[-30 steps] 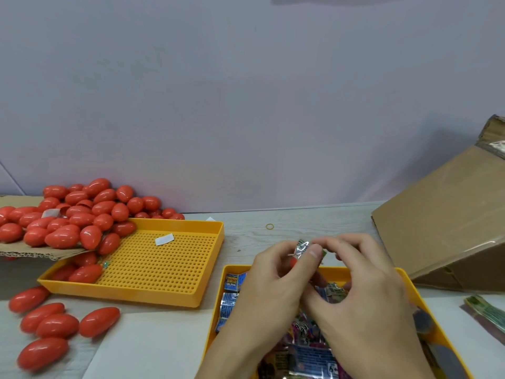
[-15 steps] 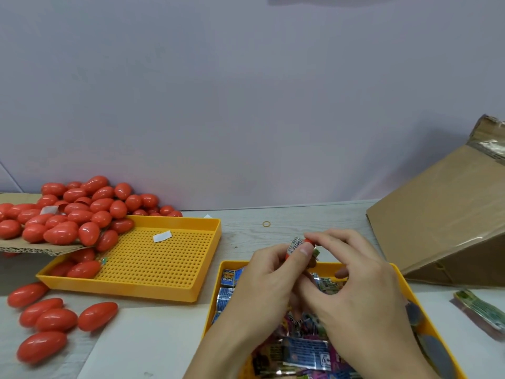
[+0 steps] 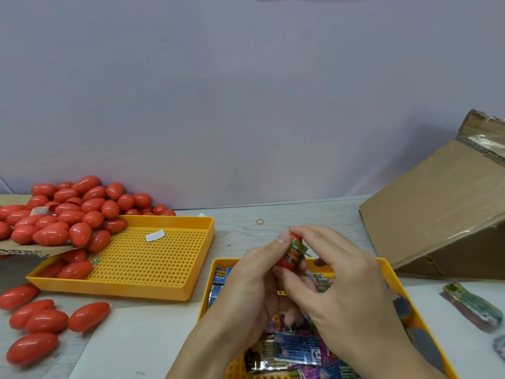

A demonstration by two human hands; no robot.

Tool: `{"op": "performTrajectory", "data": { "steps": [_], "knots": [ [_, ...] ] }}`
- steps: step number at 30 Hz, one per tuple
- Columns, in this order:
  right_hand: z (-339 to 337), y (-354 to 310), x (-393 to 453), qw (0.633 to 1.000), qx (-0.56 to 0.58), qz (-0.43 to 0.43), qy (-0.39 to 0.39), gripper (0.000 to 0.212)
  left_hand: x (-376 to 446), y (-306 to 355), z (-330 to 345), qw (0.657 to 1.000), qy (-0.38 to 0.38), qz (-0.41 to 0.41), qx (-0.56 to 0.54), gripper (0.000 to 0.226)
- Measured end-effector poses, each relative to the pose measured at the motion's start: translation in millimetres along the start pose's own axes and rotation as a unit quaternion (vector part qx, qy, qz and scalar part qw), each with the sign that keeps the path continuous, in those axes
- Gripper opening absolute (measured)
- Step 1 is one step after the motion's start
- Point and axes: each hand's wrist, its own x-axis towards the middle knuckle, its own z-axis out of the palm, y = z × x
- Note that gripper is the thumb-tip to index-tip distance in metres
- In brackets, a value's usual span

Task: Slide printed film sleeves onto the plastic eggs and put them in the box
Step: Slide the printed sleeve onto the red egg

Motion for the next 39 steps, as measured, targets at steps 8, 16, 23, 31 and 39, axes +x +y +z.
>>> {"op": "performTrajectory", "data": {
  "steps": [8,16,23,31,39],
  "knots": [
    [-0.1,1.1,-0.2,1.0,0.018,0.006,0.004,0.047,2.1,-0.6,0.1,1.0,0.026,0.008,0.009,0.041],
    [1.2,2.9,-0.5,0.999,0.023,0.007,0.022,0.044,2.9,-1.5,2.6,1.0,0.007,0.005,-0.004,0.048],
    [1.1,4.3,-1.2,1.0,-0.013,0.011,0.013,0.037,6.2,-7.2,-0.2,0.995,0.047,0.054,0.064,0.042],
    [-0.5,5.6,-1.2,1.0,-0.013,0.027,-0.004,0.042,7.8,-4.8,-2.7,0.983,0.099,0.113,0.108,0.031],
    [0.0,1.6,-0.2,0.999,0.011,0.037,0.009,0.049,7.5,-3.6,1.4,0.996,0.07,0.061,-0.006,0.044]
  ]
}}
